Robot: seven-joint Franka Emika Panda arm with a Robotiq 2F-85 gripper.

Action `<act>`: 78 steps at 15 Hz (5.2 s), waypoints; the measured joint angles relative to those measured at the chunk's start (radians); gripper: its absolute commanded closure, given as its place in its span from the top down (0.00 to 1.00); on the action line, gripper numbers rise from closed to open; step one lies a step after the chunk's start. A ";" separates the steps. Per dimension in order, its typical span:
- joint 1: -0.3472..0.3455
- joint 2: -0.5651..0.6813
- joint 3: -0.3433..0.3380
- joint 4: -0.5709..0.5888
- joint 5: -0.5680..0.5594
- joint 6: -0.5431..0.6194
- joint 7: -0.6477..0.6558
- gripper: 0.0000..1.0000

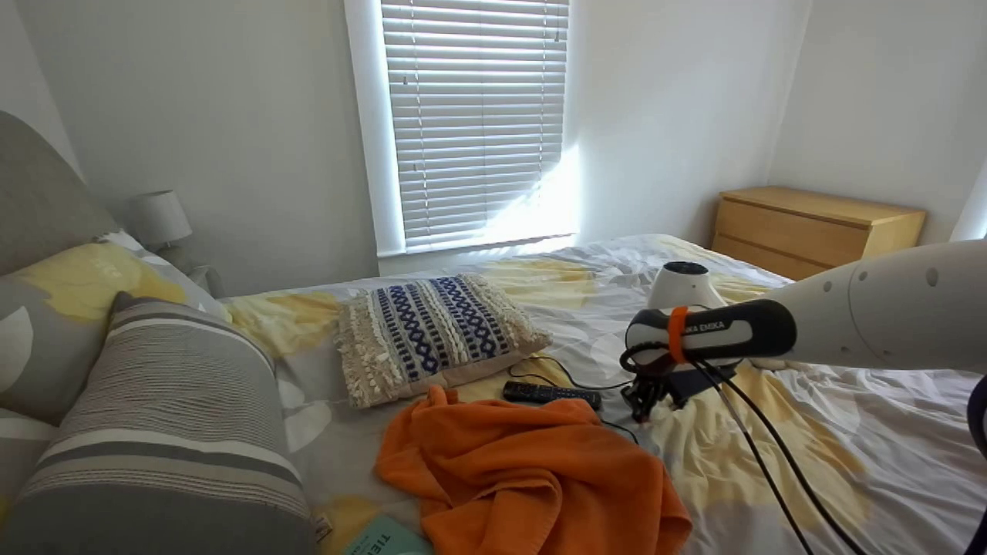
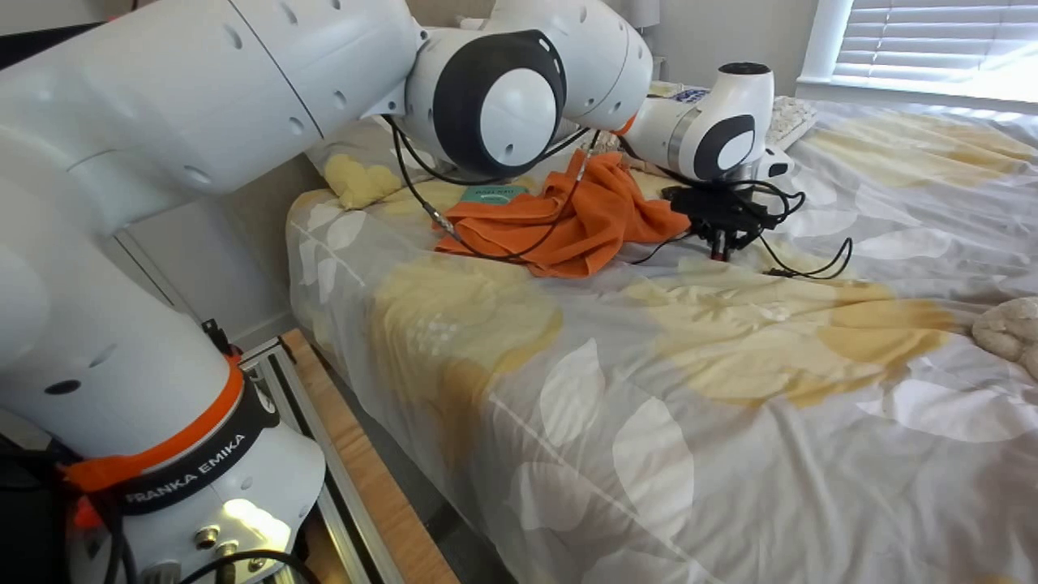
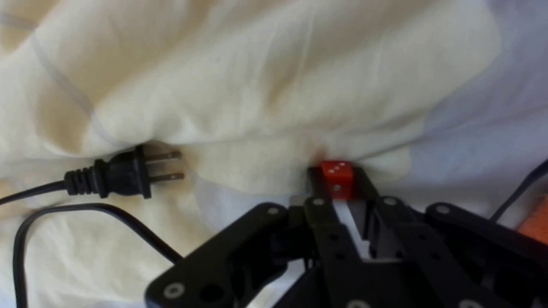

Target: Pick up the orange dice on the bed and drop it on the bed

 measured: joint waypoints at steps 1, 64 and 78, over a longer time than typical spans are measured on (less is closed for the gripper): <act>0.002 0.001 -0.003 0.004 0.000 -0.015 0.006 0.04; -0.056 -1.712 -0.002 -1.373 -0.384 0.289 0.597 0.04; -0.078 -1.698 0.000 -1.372 -0.354 0.377 0.473 1.00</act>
